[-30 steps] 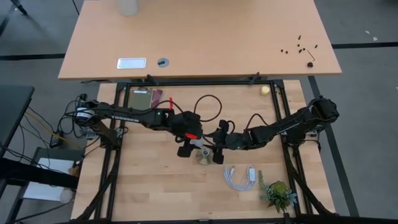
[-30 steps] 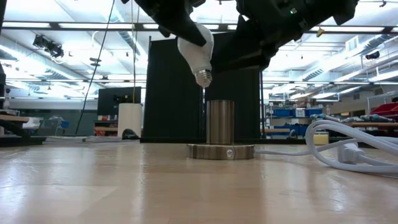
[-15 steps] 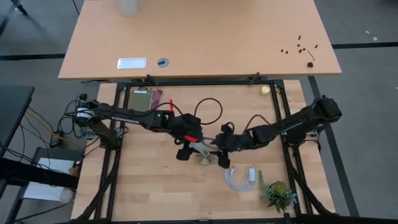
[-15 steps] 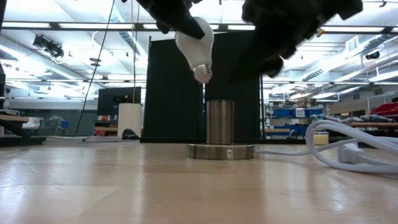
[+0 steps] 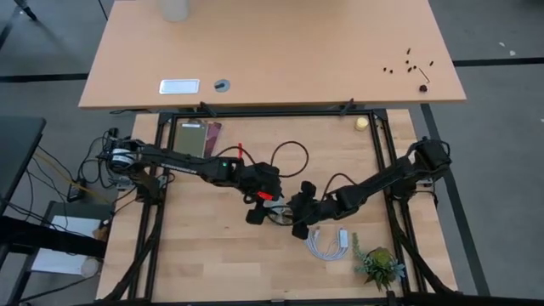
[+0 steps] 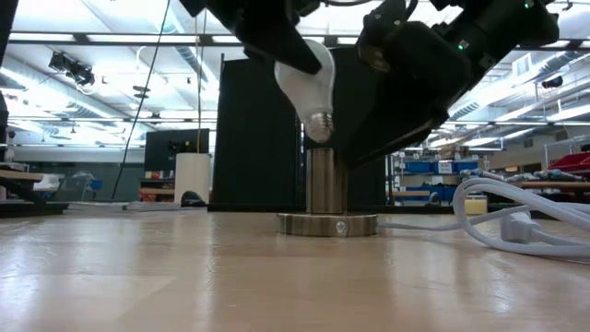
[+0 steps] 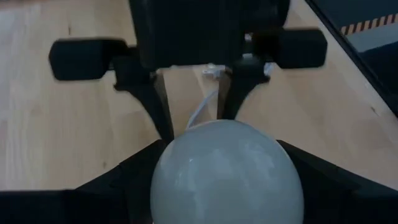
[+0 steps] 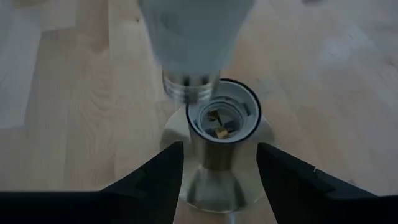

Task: Screw lightbulb
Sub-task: Insert the white lightbulb into the desk lamp

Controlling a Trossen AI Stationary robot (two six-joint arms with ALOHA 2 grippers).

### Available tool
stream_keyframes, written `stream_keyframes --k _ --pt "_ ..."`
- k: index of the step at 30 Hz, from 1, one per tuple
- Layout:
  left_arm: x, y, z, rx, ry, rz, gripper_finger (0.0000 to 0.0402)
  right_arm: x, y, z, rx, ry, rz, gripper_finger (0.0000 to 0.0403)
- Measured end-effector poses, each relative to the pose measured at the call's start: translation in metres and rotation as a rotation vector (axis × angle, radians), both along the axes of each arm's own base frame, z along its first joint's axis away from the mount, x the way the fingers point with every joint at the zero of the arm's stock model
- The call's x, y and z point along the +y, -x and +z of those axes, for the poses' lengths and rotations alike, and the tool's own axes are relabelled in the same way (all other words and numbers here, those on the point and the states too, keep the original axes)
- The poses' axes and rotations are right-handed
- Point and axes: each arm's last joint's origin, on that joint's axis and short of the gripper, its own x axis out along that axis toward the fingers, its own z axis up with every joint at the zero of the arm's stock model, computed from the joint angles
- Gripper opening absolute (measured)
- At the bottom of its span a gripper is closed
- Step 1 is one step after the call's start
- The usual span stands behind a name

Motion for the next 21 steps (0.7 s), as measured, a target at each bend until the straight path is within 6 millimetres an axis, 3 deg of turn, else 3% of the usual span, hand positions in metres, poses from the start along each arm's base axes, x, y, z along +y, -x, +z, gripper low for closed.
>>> stream_keyframes --k 10,21 --pt "0.002 0.001 -0.003 0.015 -0.112 0.045 0.0283 -0.010 -0.014 -0.021 -0.026 0.071 -0.072 0.0213" --pt "0.014 0.003 -0.009 0.071 -0.241 0.124 0.0283 -0.032 -0.022 -0.010 -0.062 0.130 -0.063 0.0213"
